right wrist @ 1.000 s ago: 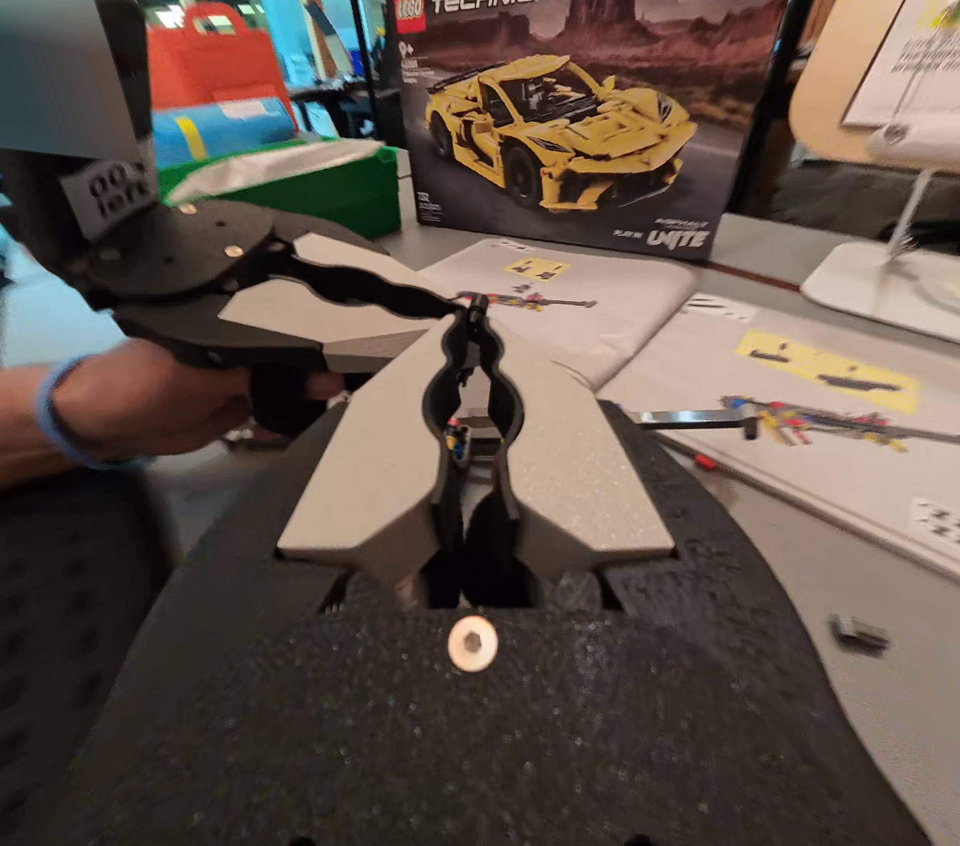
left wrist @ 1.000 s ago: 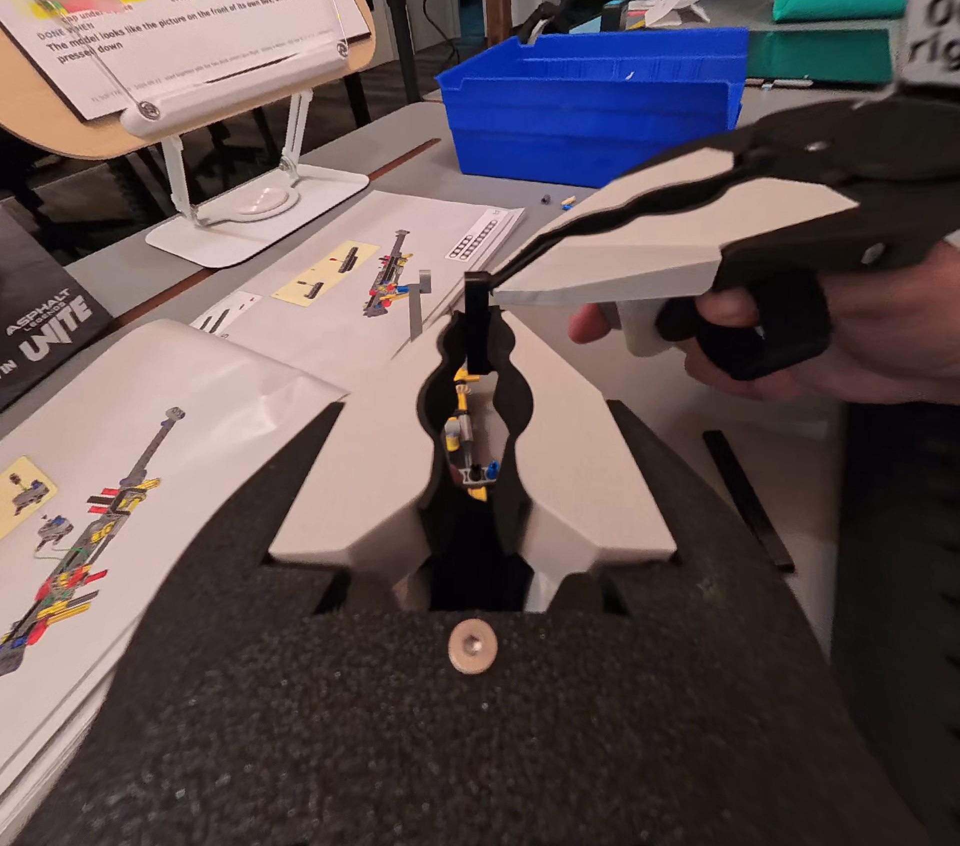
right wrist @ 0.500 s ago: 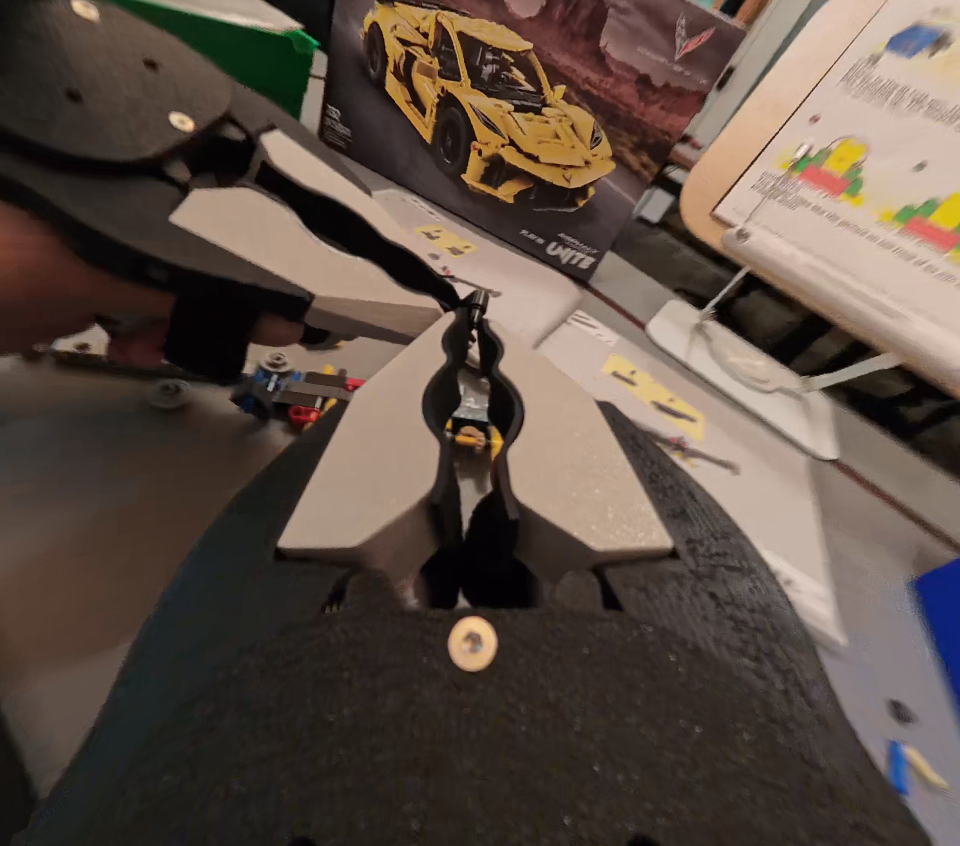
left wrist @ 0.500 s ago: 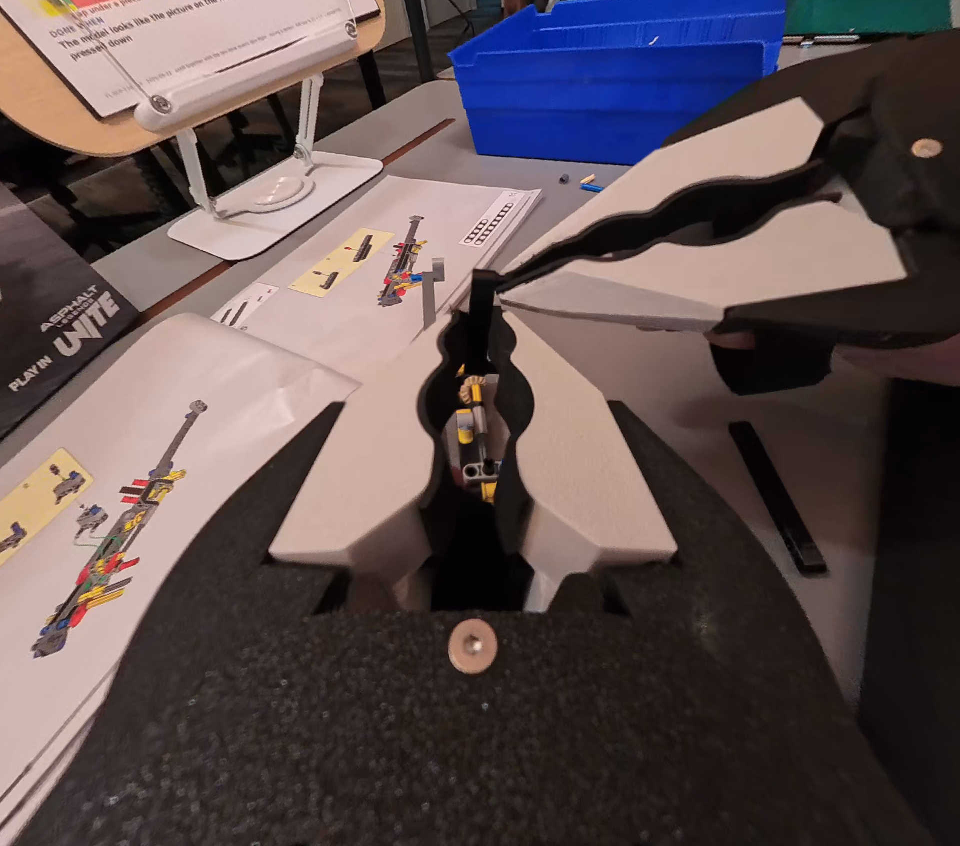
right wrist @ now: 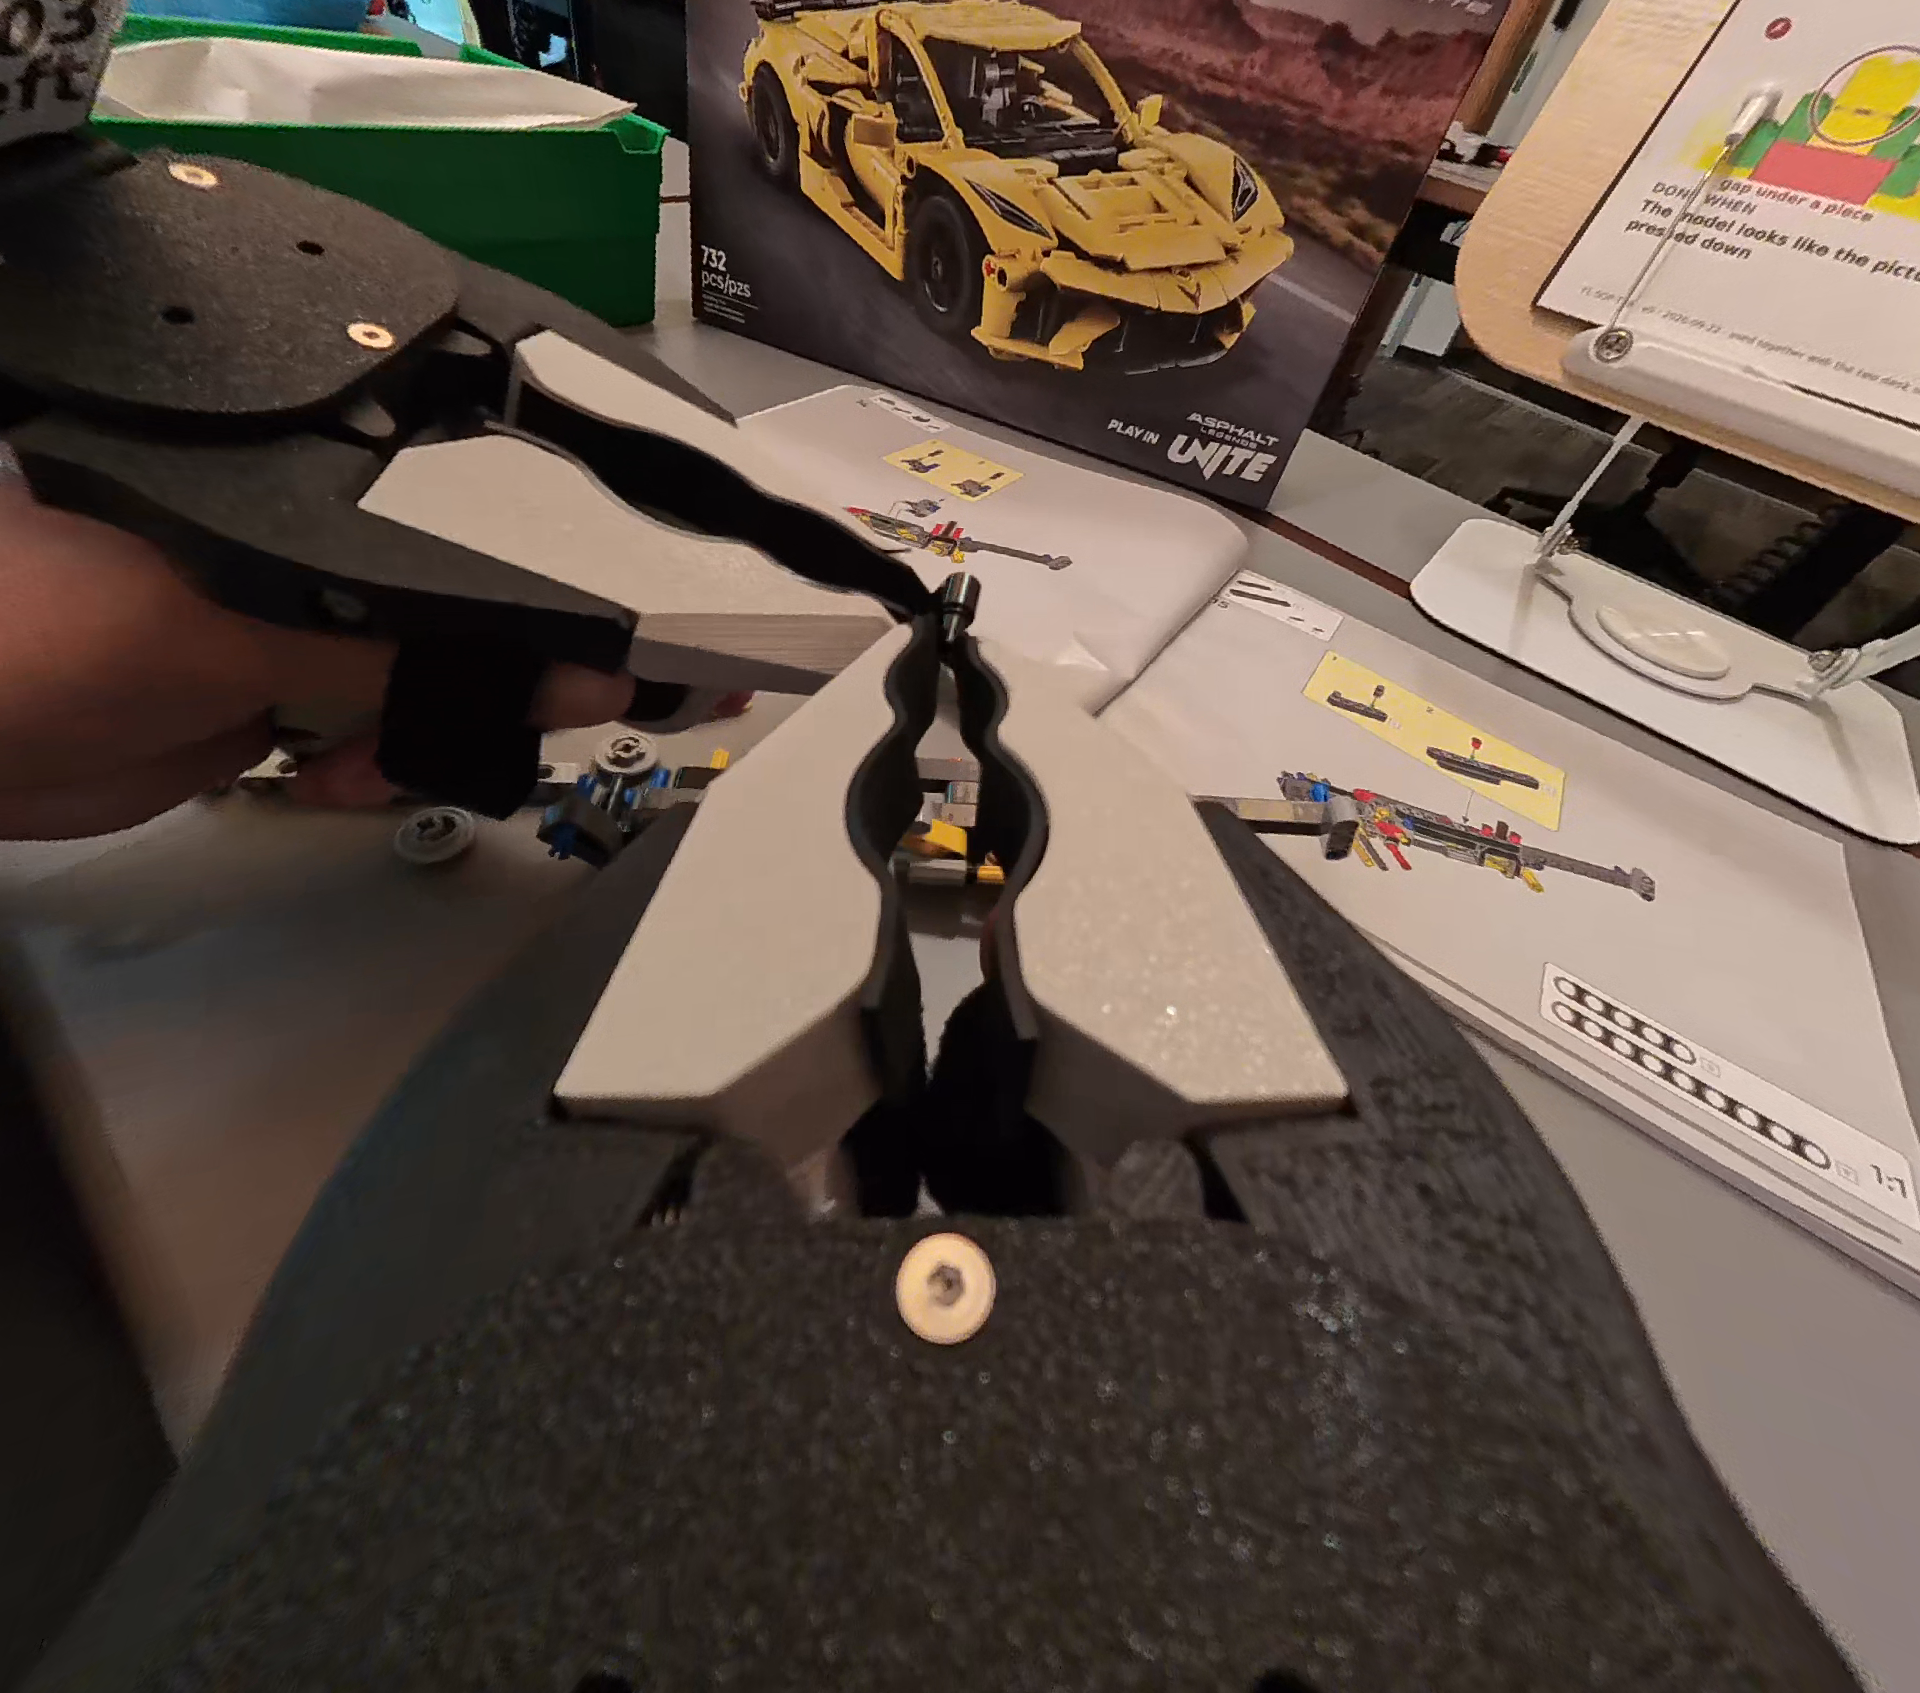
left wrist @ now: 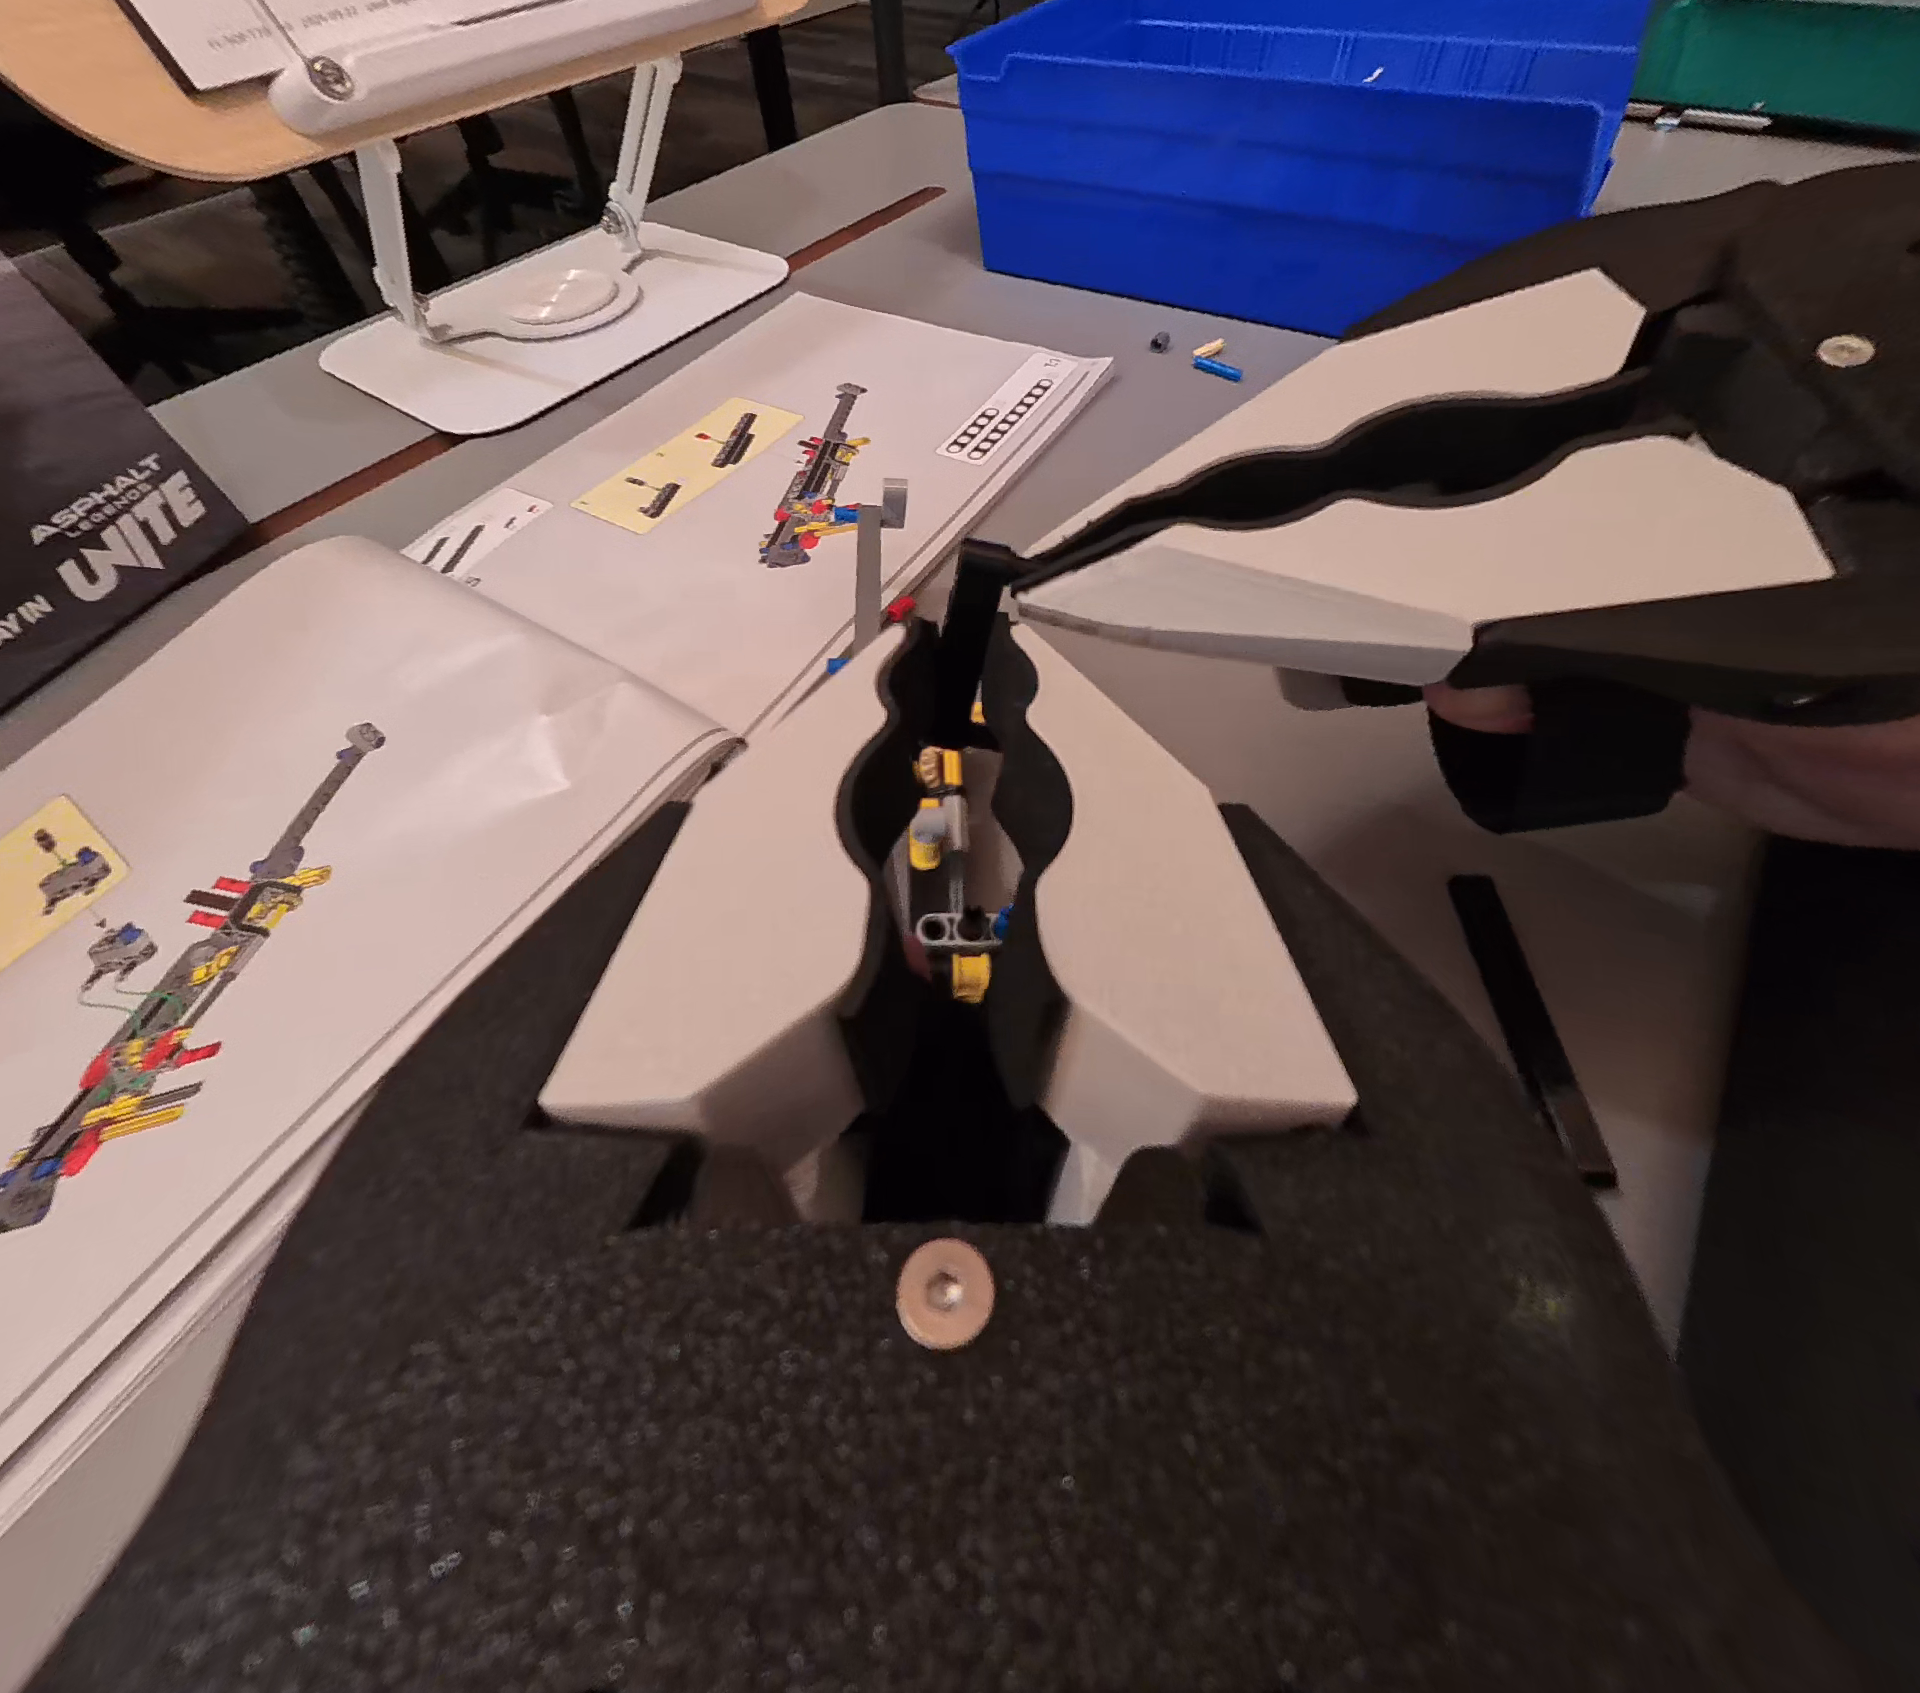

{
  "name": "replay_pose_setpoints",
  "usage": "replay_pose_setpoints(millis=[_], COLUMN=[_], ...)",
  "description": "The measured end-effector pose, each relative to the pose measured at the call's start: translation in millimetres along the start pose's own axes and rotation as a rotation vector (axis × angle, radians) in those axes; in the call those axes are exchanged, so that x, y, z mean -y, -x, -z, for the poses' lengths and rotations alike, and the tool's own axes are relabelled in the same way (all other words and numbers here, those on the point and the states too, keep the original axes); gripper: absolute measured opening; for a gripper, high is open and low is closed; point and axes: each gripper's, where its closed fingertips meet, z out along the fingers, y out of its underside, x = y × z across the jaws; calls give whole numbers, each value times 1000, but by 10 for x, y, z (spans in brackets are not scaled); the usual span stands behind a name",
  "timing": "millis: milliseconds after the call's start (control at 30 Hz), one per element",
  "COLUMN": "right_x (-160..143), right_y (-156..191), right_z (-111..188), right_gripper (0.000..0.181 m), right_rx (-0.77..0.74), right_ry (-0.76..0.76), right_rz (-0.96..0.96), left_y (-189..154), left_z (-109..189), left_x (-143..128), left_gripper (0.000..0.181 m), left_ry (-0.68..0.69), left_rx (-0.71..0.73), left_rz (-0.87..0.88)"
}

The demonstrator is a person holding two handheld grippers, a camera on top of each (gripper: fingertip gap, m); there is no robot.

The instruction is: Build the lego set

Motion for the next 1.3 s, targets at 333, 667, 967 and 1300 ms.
replay_pose_setpoints(millis=[333, 667, 967, 1300], right_x=[-10, -58, 87, 247], right_y=[-9, 17, -5, 103], right_z=[-1, 62, 86, 186], right_gripper=[2, 0, 9, 22], right_rx=[-10, 18, 159, 323], right_ry=[9, 8, -86, -189], right_rz=[23, -21, -307, -404], left_y=[-5, 684, 36, -182], left_z=[-16, 197, 76, 272], left_x=[-9, 30, 94, 429], left_gripper=[8, 7, 6, 6], left_ry=[0, -76, -65, -288], left_rx=[-42, 98, 1, -457], left_rz=[86, 278, -73, 517])
